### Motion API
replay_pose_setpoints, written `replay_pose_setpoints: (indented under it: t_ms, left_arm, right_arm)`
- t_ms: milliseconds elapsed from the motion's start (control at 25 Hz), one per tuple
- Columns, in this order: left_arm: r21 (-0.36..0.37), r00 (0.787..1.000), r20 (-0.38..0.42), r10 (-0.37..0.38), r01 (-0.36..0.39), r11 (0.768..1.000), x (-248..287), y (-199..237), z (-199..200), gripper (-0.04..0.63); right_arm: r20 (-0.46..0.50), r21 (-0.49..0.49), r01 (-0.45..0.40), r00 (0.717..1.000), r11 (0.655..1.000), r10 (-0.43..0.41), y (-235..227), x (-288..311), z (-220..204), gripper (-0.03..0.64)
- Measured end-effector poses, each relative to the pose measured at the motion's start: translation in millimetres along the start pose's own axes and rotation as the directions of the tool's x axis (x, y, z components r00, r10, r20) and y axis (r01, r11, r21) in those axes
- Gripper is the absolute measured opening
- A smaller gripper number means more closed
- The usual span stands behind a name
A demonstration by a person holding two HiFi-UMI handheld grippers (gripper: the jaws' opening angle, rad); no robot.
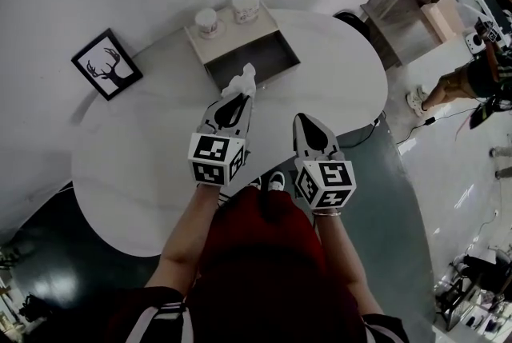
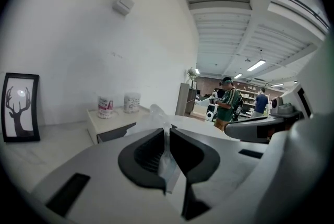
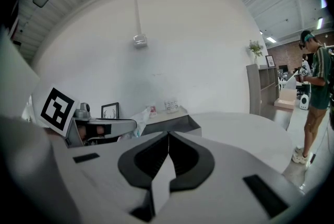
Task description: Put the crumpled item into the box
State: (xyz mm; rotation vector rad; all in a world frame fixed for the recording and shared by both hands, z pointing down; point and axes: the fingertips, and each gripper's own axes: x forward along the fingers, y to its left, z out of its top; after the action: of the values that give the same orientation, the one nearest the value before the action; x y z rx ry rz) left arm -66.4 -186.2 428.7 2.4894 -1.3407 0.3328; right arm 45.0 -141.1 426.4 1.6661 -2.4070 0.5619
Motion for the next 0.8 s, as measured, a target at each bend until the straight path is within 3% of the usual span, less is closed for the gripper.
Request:
replay_pose_setpoints:
  t_ms: [560, 800]
  left_arm:
    - [0.036, 0.998, -0.051, 0.047, -0.045, 0.998, 52, 33, 12, 0.054]
    - [0.049, 0.997, -0.067, 0.031, -0.028, 0.998, 77, 40, 16, 0.054]
  right_arm:
    - [-0.028, -0.014, -0.066, 0.997, 0.998, 0.066, -21, 46, 12, 0.015]
    - [-0.042, -0.005, -0.070, 0.997, 0.998, 0.070, -28, 65, 11, 0.015]
